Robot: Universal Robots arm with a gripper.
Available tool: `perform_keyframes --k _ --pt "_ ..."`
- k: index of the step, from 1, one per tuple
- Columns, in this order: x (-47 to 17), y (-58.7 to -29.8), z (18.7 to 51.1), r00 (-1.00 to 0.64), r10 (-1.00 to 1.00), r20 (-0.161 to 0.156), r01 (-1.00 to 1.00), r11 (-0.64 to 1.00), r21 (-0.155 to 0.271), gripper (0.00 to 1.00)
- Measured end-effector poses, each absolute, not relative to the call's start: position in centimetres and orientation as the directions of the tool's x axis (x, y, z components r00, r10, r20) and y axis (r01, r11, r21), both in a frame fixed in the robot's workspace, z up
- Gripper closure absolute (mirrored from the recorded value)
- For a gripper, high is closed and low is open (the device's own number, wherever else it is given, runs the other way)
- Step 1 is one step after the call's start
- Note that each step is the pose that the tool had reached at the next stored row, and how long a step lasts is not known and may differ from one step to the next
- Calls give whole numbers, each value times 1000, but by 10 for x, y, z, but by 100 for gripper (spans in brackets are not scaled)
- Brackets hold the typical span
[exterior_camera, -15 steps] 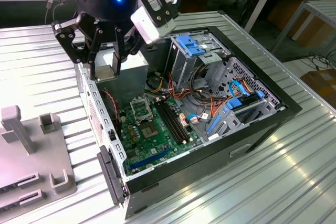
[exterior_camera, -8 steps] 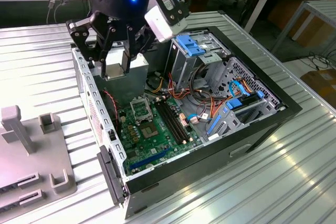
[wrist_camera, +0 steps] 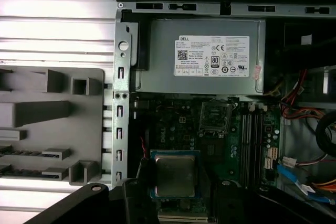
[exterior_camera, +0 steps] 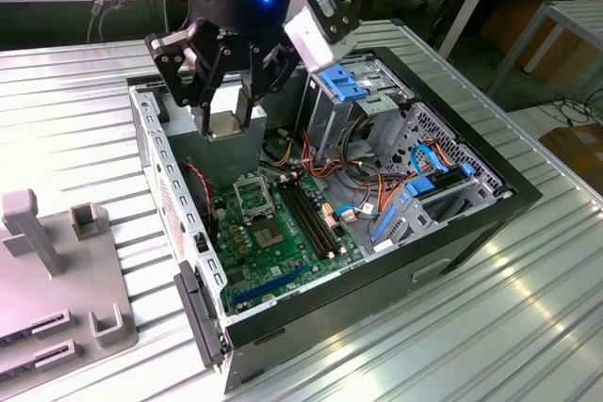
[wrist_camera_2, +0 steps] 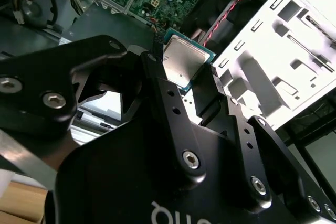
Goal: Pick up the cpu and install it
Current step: 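Pick up the cpu and move it towards the insertion slot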
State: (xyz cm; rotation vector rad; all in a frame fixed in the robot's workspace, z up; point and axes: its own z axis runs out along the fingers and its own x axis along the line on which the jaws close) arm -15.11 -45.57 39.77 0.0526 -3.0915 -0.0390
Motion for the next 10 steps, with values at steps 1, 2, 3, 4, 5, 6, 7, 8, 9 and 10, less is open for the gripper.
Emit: perform_keyframes --k 1,2,3,4,5,6,7,8,9,10 --pt "-149 -456 398 -998 -35 49 -33 999 26 53" --pt "-147 -456 398 -998 -35 49 -33 999 26 53" --pt "-145 -456 398 -998 -35 49 -33 999 26 53" --pt "-144 -456 397 -998 -35 49 -33 999 26 53" --pt "-140 -456 397 -998 -35 49 -33 999 26 53" --pt "-137 -456 397 -998 -35 49 -33 999 26 53" --pt "-136 -456 397 -998 -35 49 -33 999 26 53" --pt "-134 -456 397 -998 -35 49 -33 999 26 53" --pt "-132 -456 397 -998 -35 49 -33 999 26 53" --pt "-131 -456 397 -998 -35 49 -33 999 26 53"
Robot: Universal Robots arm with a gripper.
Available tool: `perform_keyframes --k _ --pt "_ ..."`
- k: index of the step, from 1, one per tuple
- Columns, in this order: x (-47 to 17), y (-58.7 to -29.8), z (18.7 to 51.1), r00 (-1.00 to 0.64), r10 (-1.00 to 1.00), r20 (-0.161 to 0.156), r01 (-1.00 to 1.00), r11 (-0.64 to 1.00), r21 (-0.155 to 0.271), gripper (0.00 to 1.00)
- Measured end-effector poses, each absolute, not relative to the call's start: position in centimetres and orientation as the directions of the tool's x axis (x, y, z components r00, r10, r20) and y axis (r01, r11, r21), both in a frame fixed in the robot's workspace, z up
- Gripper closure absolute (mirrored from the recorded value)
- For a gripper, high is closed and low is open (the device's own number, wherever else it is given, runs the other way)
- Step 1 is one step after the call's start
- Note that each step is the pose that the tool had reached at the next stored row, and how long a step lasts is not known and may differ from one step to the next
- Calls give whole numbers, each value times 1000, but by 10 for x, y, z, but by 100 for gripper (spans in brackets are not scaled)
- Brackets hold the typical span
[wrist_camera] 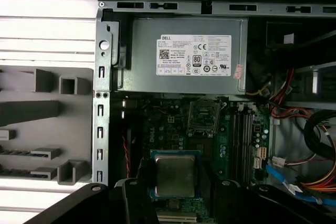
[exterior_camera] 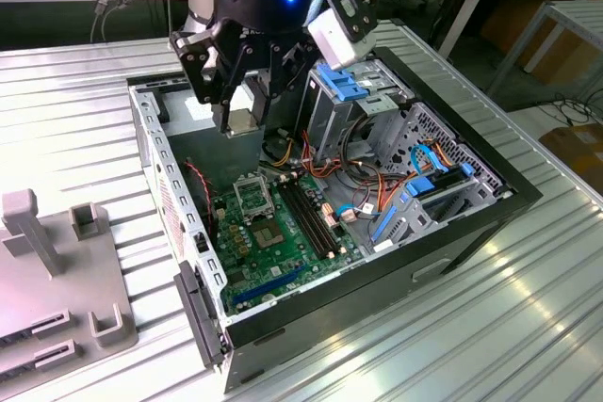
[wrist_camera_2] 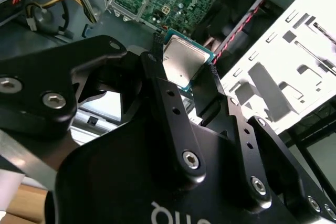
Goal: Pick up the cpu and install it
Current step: 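Pick up the cpu and move it towards the insertion slot, then place the cpu into insertion slot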
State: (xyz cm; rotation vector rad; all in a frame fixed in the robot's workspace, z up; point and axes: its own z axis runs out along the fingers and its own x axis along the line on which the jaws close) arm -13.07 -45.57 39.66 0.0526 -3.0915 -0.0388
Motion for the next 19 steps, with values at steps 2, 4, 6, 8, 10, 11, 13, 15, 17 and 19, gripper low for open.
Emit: perform_keyframes --k 2,4,6,8,10,11,13,15,17,19 --pt "-127 -456 396 -998 -35 49 -33 999 26 53" --pt "-124 -456 396 -998 -35 49 -33 999 26 53" --pt "-120 -456 396 -998 -35 49 -33 999 26 53" --pt "-116 -456 396 -998 -35 49 -33 999 26 53" --pt "-115 -456 396 -998 -34 49 -33 999 26 53" --pt "-115 -456 396 -998 -34 49 -33 999 26 53" --pt "-111 -456 396 -998 -35 49 -33 999 26 53" --pt "-111 -456 396 -998 -35 49 -33 999 26 53" --pt "-111 -456 396 -998 -35 49 -33 999 26 53" --pt "-110 -456 396 -998 -35 49 -33 999 26 53"
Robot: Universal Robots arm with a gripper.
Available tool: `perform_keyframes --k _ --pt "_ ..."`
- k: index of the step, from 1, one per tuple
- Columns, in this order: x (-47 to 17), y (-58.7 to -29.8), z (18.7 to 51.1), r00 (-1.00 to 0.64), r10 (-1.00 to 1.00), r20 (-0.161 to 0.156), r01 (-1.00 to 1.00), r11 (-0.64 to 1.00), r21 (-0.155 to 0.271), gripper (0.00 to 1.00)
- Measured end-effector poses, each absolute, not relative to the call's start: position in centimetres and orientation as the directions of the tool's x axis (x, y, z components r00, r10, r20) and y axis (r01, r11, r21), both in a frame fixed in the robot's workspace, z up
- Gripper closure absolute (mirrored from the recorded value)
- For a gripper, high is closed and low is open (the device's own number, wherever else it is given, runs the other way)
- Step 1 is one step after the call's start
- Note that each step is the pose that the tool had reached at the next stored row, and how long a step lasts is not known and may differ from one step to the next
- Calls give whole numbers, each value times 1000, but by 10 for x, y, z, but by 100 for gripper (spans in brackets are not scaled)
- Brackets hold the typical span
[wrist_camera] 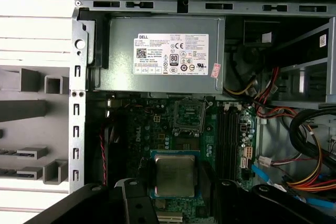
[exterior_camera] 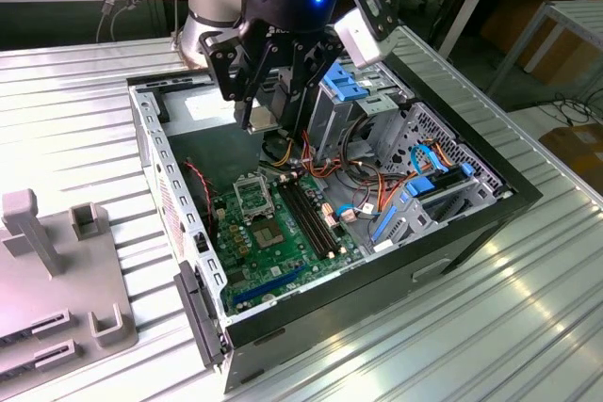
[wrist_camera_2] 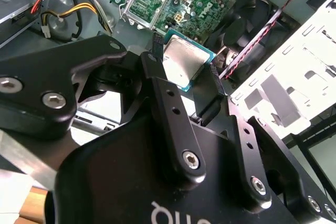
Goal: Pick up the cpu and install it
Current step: 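Place the cpu into insertion slot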
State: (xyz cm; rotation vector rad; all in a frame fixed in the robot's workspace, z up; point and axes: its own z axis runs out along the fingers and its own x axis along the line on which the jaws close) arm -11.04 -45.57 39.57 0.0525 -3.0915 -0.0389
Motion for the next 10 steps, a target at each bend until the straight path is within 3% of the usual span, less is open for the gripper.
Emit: perform_keyframes --k 10 --pt "-110 -456 396 -995 -82 49 -81 996 26 53"
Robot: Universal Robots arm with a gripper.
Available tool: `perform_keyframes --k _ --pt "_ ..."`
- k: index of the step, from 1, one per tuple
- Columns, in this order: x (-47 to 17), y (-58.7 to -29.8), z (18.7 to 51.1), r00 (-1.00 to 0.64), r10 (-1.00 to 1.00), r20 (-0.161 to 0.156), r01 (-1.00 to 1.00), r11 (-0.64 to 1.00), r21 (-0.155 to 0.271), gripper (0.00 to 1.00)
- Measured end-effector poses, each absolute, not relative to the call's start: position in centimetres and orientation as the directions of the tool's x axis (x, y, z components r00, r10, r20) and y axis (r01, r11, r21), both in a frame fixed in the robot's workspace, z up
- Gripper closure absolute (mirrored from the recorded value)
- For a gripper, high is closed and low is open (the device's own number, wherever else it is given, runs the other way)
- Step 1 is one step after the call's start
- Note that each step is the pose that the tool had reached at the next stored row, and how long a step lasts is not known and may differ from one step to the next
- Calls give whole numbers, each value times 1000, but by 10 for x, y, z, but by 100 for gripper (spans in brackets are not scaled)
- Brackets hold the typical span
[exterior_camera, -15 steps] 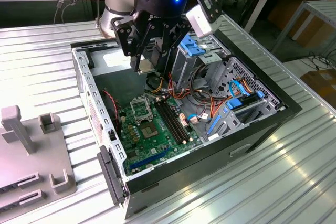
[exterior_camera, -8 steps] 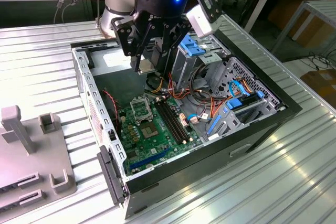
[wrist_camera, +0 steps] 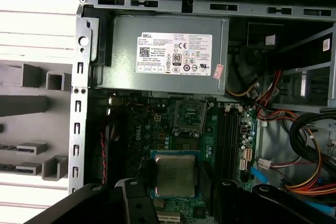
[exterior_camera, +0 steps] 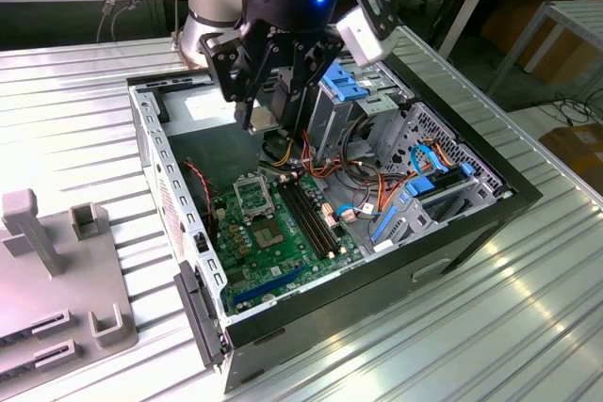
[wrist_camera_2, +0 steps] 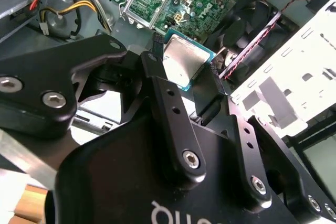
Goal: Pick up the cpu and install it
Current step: 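Place the cpu into insertion slot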
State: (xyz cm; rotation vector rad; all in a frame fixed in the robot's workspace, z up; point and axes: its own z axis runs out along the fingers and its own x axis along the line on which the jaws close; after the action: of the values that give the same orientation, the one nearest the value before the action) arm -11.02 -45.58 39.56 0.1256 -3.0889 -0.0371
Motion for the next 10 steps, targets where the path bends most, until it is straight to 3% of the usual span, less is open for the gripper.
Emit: perform_keyframes --k 10 --pt "-110 -456 396 -971 -235 49 -234 972 26 53"
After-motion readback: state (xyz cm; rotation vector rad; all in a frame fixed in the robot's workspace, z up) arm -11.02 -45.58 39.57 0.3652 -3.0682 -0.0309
